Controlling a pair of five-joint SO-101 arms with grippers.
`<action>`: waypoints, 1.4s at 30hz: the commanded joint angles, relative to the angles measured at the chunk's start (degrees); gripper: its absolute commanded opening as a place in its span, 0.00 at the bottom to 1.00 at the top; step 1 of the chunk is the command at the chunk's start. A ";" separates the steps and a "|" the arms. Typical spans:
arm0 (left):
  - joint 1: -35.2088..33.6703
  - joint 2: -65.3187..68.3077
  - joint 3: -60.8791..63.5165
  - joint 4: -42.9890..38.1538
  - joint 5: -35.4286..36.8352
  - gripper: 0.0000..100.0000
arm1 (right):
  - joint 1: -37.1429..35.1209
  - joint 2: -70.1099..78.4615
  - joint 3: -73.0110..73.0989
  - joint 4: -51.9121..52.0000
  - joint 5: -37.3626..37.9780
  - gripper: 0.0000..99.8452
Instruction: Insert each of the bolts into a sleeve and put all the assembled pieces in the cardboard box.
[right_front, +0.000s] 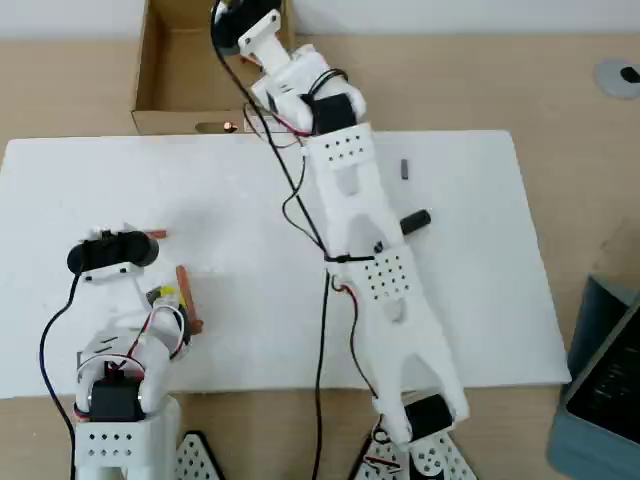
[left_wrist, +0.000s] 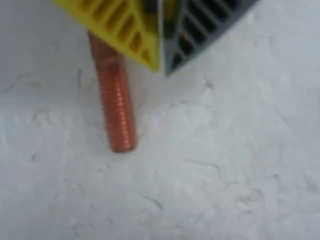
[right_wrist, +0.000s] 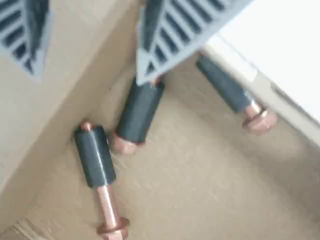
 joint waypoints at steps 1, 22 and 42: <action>-0.53 -0.40 -0.26 -1.14 -0.18 0.00 | 0.75 -8.04 -3.12 5.36 0.26 0.15; -0.53 -0.40 -0.26 -1.14 -0.18 0.00 | 0.31 -29.93 8.57 33.58 0.00 0.15; -0.53 -0.40 -0.26 -1.05 -0.18 0.00 | 7.87 -63.34 73.45 33.14 -1.93 0.15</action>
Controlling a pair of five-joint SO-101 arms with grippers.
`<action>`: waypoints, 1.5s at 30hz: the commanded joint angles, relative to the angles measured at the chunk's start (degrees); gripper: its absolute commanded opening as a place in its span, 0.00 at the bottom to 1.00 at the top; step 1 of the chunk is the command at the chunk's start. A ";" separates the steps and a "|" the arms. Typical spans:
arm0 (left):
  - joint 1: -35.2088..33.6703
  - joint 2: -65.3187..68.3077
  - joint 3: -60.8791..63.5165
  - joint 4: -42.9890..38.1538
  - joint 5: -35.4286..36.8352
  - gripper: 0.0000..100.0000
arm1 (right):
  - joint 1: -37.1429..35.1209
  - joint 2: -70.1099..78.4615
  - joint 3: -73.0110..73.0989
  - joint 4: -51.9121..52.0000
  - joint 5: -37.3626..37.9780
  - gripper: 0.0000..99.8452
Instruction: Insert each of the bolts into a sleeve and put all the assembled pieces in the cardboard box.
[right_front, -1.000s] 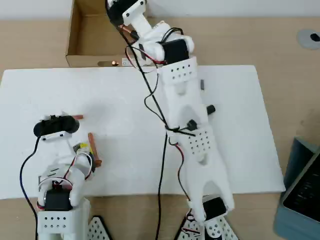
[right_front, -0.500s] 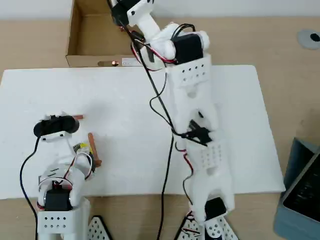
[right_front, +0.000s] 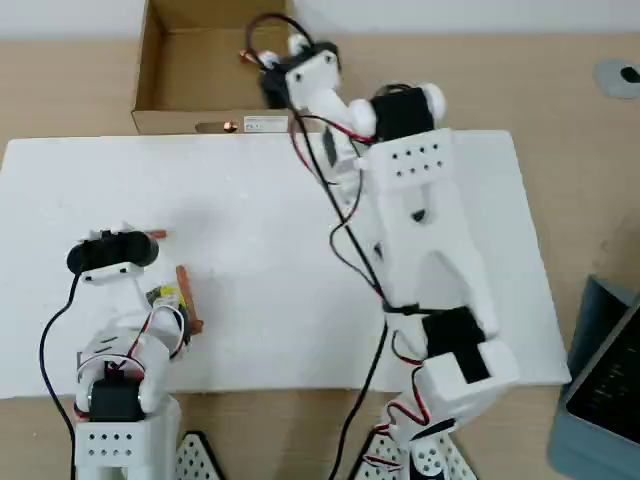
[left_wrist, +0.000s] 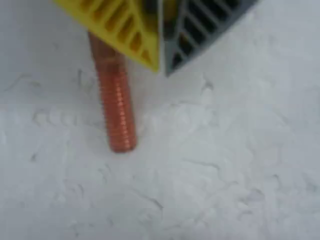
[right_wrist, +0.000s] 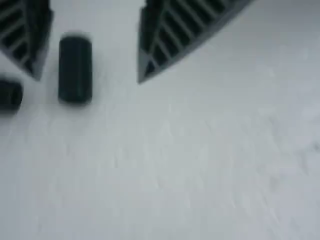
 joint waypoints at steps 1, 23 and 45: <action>-0.53 -0.40 -0.26 -1.05 -0.18 0.00 | 3.82 -3.82 5.23 0.88 0.97 0.15; -0.53 -0.40 -0.26 -0.88 -0.18 0.00 | 8.04 -8.13 34.95 -19.52 15.91 0.21; -0.53 -0.40 -0.26 -0.88 -0.18 0.00 | 13.23 -5.41 46.55 -31.74 21.10 0.20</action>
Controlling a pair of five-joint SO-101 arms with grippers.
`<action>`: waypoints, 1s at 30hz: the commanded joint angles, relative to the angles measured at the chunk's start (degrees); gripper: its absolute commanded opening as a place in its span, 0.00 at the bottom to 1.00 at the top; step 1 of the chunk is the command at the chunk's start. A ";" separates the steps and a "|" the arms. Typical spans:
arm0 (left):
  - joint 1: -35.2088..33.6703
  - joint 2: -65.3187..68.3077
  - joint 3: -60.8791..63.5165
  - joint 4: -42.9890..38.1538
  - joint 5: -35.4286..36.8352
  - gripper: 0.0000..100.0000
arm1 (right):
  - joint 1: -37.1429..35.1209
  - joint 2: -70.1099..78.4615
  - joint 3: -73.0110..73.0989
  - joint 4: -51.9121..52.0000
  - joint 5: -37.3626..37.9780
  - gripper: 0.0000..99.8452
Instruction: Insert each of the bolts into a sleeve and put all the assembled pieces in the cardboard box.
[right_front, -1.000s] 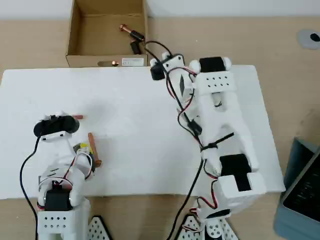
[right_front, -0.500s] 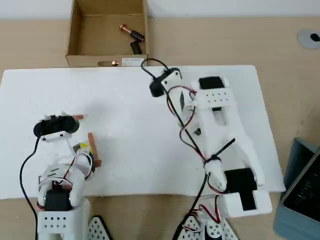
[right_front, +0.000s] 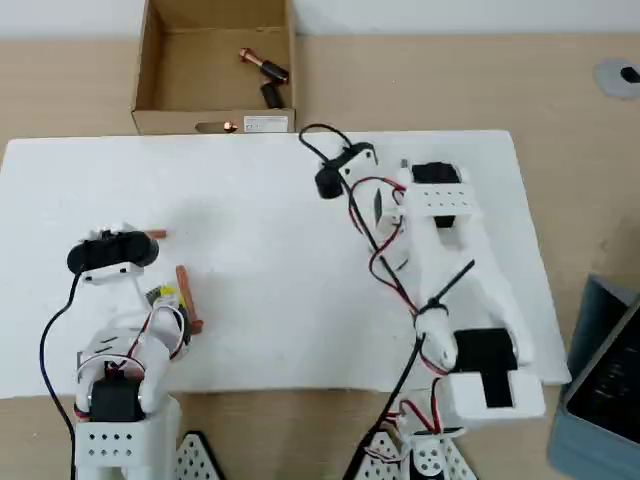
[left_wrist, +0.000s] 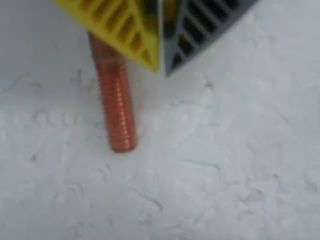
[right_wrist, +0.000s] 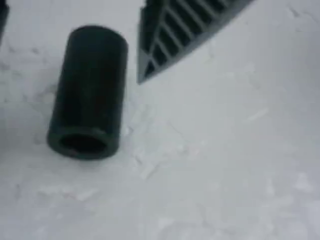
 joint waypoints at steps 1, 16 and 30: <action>-0.53 -0.40 -0.26 -0.88 -0.18 0.00 | 1.10 1.10 -0.13 -1.14 1.49 0.20; -0.53 -0.40 -0.26 -0.88 -0.18 0.00 | 0.92 11.38 -0.31 -4.40 3.69 0.11; -0.44 -0.40 -0.26 -0.88 -0.35 0.00 | 0.66 10.24 -12.00 4.22 0.70 0.01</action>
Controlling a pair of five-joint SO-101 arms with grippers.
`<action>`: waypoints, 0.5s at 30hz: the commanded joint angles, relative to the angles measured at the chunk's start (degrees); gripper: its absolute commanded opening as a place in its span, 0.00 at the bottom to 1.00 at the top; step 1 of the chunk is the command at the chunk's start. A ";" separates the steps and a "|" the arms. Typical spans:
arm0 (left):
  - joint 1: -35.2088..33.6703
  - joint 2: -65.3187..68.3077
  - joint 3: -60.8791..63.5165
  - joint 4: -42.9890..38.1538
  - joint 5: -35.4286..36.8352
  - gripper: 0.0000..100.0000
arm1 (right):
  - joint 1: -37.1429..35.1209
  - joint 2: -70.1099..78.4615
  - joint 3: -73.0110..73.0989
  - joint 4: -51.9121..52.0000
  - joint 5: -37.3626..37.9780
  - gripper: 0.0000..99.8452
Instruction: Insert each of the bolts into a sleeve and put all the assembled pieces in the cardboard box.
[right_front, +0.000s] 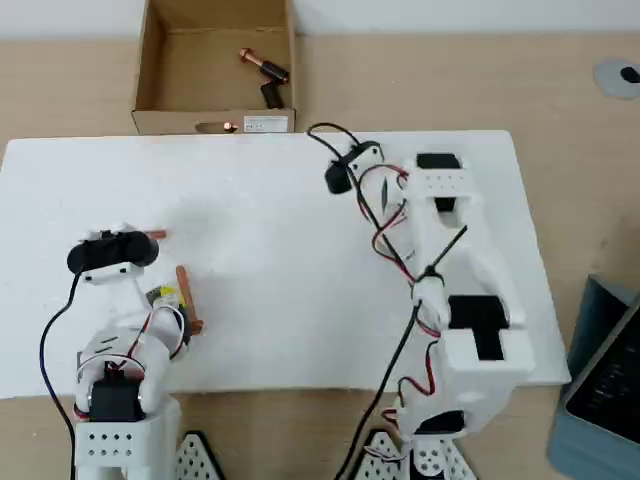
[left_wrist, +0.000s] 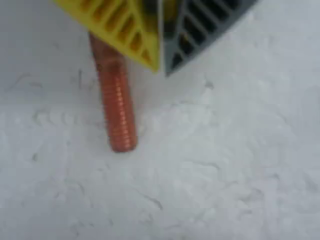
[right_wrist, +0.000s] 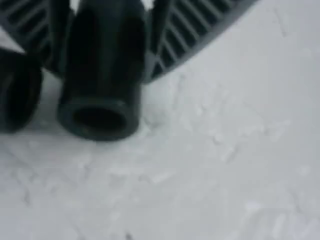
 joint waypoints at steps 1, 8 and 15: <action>-0.26 -0.40 -0.26 -0.88 -0.44 0.00 | -0.31 -2.24 -4.70 3.87 -2.55 0.01; -0.09 -0.40 -0.26 -0.88 -0.53 0.00 | -2.86 -14.02 -8.13 10.55 -4.13 0.01; -0.09 -0.40 -0.26 -0.88 -0.53 0.00 | -3.03 -27.38 -7.78 19.16 -11.52 0.01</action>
